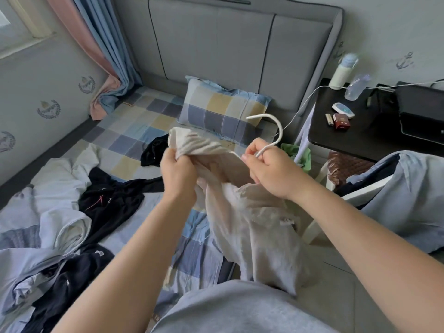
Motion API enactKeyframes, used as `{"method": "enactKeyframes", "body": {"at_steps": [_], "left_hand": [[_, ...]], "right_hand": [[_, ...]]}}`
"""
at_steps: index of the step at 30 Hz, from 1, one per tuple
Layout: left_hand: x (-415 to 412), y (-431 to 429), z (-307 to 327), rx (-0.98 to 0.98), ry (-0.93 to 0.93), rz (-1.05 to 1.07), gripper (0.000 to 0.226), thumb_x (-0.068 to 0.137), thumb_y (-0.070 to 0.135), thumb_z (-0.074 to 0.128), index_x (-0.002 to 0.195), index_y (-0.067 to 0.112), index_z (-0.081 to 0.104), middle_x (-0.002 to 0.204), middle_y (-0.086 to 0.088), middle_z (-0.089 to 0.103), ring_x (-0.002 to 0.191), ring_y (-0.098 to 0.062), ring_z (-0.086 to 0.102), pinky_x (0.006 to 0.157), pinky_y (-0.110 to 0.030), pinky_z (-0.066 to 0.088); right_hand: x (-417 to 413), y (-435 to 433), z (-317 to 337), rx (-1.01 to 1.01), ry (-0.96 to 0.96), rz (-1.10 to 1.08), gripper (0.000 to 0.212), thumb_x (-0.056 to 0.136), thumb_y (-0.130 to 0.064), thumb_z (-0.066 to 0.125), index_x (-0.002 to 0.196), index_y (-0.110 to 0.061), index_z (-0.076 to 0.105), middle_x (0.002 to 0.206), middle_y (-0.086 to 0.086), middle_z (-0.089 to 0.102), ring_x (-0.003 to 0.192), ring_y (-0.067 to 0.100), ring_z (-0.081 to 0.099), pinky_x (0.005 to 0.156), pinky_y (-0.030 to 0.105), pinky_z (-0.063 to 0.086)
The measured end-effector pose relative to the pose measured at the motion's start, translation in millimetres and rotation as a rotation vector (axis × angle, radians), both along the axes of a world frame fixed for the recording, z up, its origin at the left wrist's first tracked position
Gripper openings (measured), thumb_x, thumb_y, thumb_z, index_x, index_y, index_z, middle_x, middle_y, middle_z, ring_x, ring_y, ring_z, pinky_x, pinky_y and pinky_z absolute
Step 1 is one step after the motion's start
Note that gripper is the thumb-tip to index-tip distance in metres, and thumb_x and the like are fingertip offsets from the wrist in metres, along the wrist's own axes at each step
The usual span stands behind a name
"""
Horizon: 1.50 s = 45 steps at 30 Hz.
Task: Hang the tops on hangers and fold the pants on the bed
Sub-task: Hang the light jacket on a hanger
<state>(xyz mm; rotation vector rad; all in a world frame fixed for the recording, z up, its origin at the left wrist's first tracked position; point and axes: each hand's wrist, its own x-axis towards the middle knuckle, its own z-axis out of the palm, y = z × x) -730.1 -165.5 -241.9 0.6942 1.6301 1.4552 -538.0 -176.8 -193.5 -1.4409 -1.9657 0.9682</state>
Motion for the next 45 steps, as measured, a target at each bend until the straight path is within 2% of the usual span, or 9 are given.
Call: {"method": "enactKeyframes", "body": {"at_steps": [6, 12, 15, 21, 26, 32, 36, 41, 45], "left_hand": [[-17, 26, 45, 0.131, 0.358, -0.12, 0.019, 0.091, 0.004, 0.044, 0.091, 0.012, 0.061, 0.075, -0.002, 0.057, 0.064, -0.014, 0.048, 0.057, -0.029, 0.039], [-8, 30, 57, 0.141, 0.782, -0.302, 0.02, 0.091, 0.008, 0.055, 0.091, 0.026, 0.065, 0.097, 0.001, 0.058, 0.076, -0.011, 0.053, 0.065, -0.03, 0.045], [-4, 26, 66, 0.178, 0.76, -0.314, 0.021, 0.089, 0.002, 0.053, 0.087, 0.019, 0.064, 0.081, 0.001, 0.06, 0.069, -0.01, 0.052, 0.059, -0.025, 0.043], [-8, 26, 67, 0.045, 0.723, -0.509, 0.012, 0.088, 0.006, 0.059, 0.092, 0.018, 0.061, 0.073, -0.004, 0.064, 0.058, -0.017, 0.053, 0.052, -0.028, 0.043], [-22, 18, 70, 0.06, 0.478, -0.7, 0.031, 0.079, 0.018, 0.081, 0.105, 0.02, 0.064, 0.095, -0.007, 0.072, 0.085, -0.025, 0.071, 0.079, -0.045, 0.061], [-21, 12, 67, 0.229, 0.541, -0.524, 0.007, 0.087, 0.029, 0.076, 0.09, 0.027, 0.069, 0.074, 0.003, 0.061, 0.059, -0.008, 0.052, 0.058, -0.033, 0.047], [-7, 4, 55, 0.048, 0.528, -0.493, 0.043, 0.078, 0.057, 0.077, 0.097, 0.024, 0.057, 0.095, 0.007, 0.063, 0.082, -0.01, 0.064, 0.069, -0.028, 0.052], [14, -1, 36, 0.053, 0.539, -0.459, 0.017, 0.09, 0.035, 0.072, 0.094, 0.023, 0.061, 0.094, 0.012, 0.067, 0.084, 0.0, 0.064, 0.071, -0.019, 0.047], [22, 2, 36, 0.072, 0.323, -0.398, 0.032, 0.087, 0.033, 0.076, 0.105, 0.022, 0.053, 0.098, 0.011, 0.064, 0.088, -0.002, 0.064, 0.076, -0.024, 0.051]], "right_hand": [[5, 11, 16, -0.051, -0.5, 0.171, 0.034, 0.104, -0.035, 0.043, 0.087, -0.014, 0.065, 0.084, 0.002, 0.065, 0.082, 0.017, 0.06, 0.08, 0.039, 0.05], [-6, 18, 39, 0.096, -0.4, 0.156, 0.047, 0.101, -0.029, 0.045, 0.064, -0.006, 0.063, 0.057, -0.001, 0.063, 0.063, 0.015, 0.06, 0.078, 0.037, 0.051], [-12, 25, 40, 0.05, -0.579, 0.2, 0.047, 0.101, -0.031, 0.042, 0.059, -0.015, 0.055, 0.07, -0.003, 0.055, 0.078, 0.021, 0.056, 0.082, 0.04, 0.05], [-15, 31, 36, 0.08, -0.442, 0.17, 0.049, 0.101, -0.035, 0.045, 0.067, -0.002, 0.054, 0.07, 0.009, 0.057, 0.071, 0.027, 0.057, 0.075, 0.047, 0.052], [-10, 35, 47, 0.106, -0.256, 0.066, 0.055, 0.1, -0.041, 0.054, 0.066, 0.003, 0.05, 0.066, 0.02, 0.058, 0.066, 0.033, 0.056, 0.072, 0.046, 0.05], [-7, 41, 59, 0.109, -0.243, 0.021, 0.053, 0.097, -0.041, 0.06, 0.065, 0.0, 0.051, 0.052, 0.003, 0.046, 0.049, 0.015, 0.039, 0.058, 0.039, 0.043], [-9, 36, 61, 0.136, -0.17, 0.014, 0.046, 0.099, -0.036, 0.059, 0.081, 0.005, 0.064, 0.054, 0.005, 0.044, 0.047, 0.012, 0.035, 0.049, 0.028, 0.033], [-11, 36, 72, 0.18, -0.161, 0.026, 0.045, 0.1, -0.036, 0.057, 0.086, 0.006, 0.066, 0.067, 0.023, 0.058, 0.049, 0.014, 0.04, 0.057, 0.039, 0.043], [-10, 33, 74, 0.208, -0.192, 0.03, 0.045, 0.1, -0.035, 0.059, 0.075, 0.002, 0.064, 0.063, 0.018, 0.06, 0.048, 0.016, 0.045, 0.062, 0.04, 0.047]]}}
